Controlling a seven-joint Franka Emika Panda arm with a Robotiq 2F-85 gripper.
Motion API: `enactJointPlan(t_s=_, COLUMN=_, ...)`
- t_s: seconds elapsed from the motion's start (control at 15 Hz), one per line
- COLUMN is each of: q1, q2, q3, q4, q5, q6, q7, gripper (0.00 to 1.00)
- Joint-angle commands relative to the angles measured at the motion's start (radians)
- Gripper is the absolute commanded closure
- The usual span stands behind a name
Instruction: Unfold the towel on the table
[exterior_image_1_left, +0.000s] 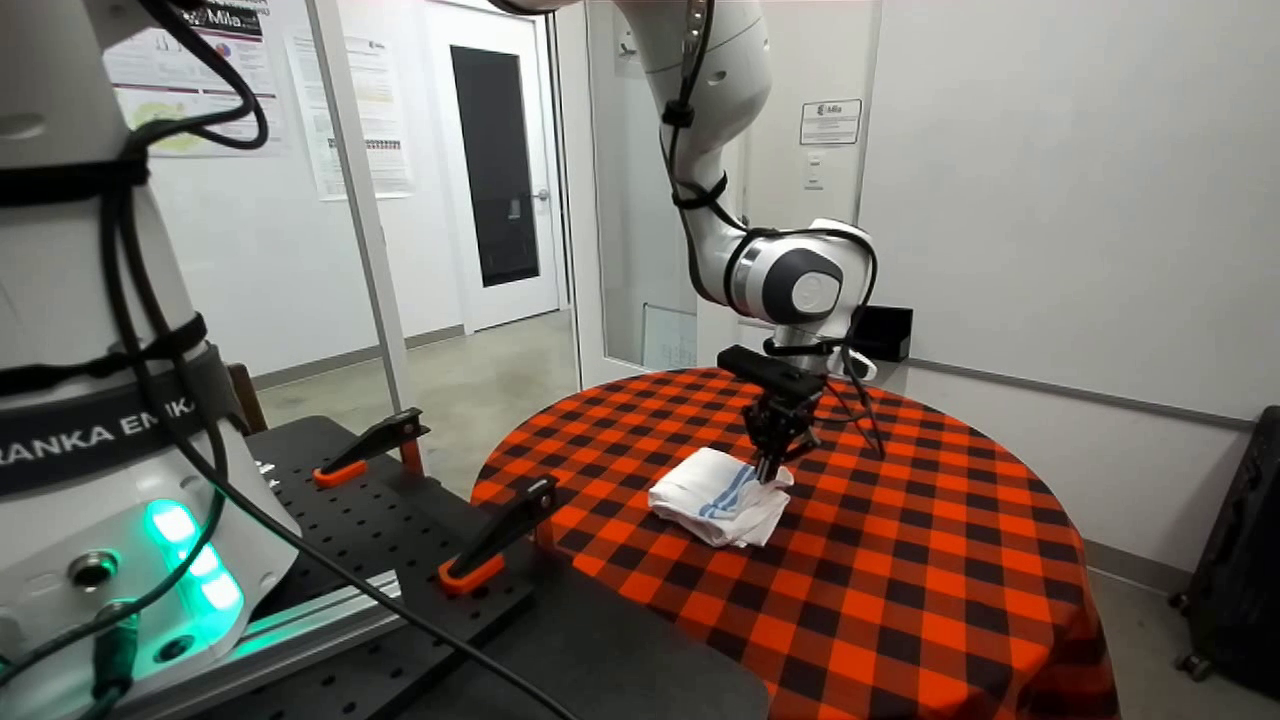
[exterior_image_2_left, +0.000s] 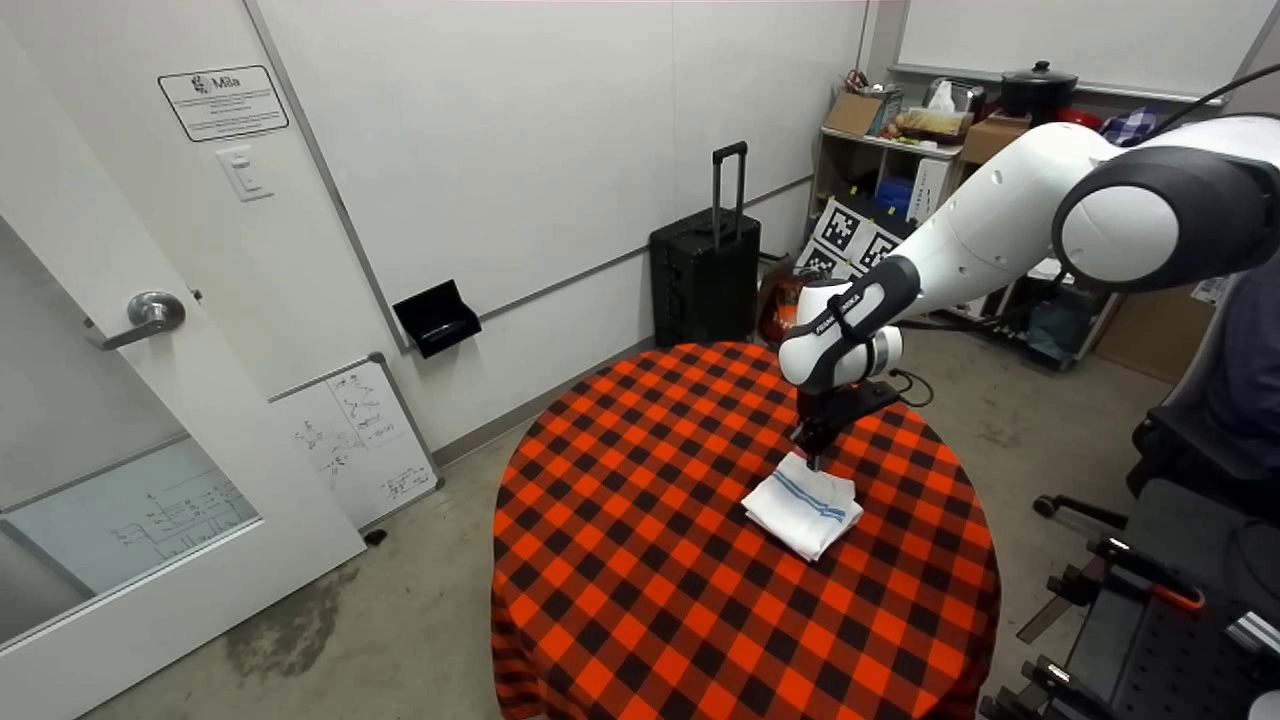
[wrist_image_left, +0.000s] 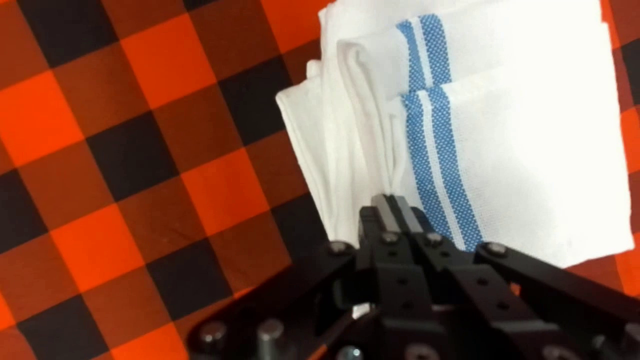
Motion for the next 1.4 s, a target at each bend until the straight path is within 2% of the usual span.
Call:
enactJointPlan(t_s=0.0, q1=0.006, q2=-0.032, q3=-0.001, q4=-0.048, q5=-0.018, q6=0.023, q7=0.007, gripper=1.00)
enactJointPlan(t_s=0.13, q1=0.004, q2=-0.028, q3=-0.001, q4=-0.045, q5=-0.017, q6=0.012, q7=0.008, gripper=1.00)
enactJointPlan(t_s=0.2, q1=0.003, q2=-0.024, q3=0.000, q4=-0.043, q5=-0.019, q6=0.006, q7=0.005, gripper=0.74)
enactJointPlan(t_s=0.33, q1=0.000, q2=-0.016, q3=0.002, q4=-0.038, q5=-0.020, q6=-0.003, q7=-0.002, gripper=0.68)
enactJointPlan(t_s=0.67, q1=-0.007, q2=-0.009, q3=0.007, q4=-0.038, q5=-0.019, q6=-0.014, q7=-0.015, gripper=0.31)
enactJointPlan(t_s=0.73, q1=-0.007, q2=-0.013, q3=0.008, q4=-0.045, q5=-0.020, q6=0.000, q7=-0.021, gripper=0.74)
enactJointPlan(t_s=0.8, q1=-0.007, q2=-0.015, q3=0.007, q4=-0.050, q5=-0.022, q6=0.004, q7=-0.024, gripper=0.70)
enactJointPlan(t_s=0.87, q1=-0.008, q2=-0.018, q3=0.008, q4=-0.054, q5=-0.023, q6=0.007, q7=-0.028, gripper=0.72)
enactJointPlan(t_s=1.13, q1=-0.010, q2=-0.016, q3=0.012, q4=-0.059, q5=-0.027, q6=0.009, q7=-0.036, gripper=1.00)
enactJointPlan(t_s=1.33, q1=-0.008, q2=-0.018, q3=0.013, q4=-0.068, q5=-0.029, q6=0.012, q7=-0.041, gripper=1.00)
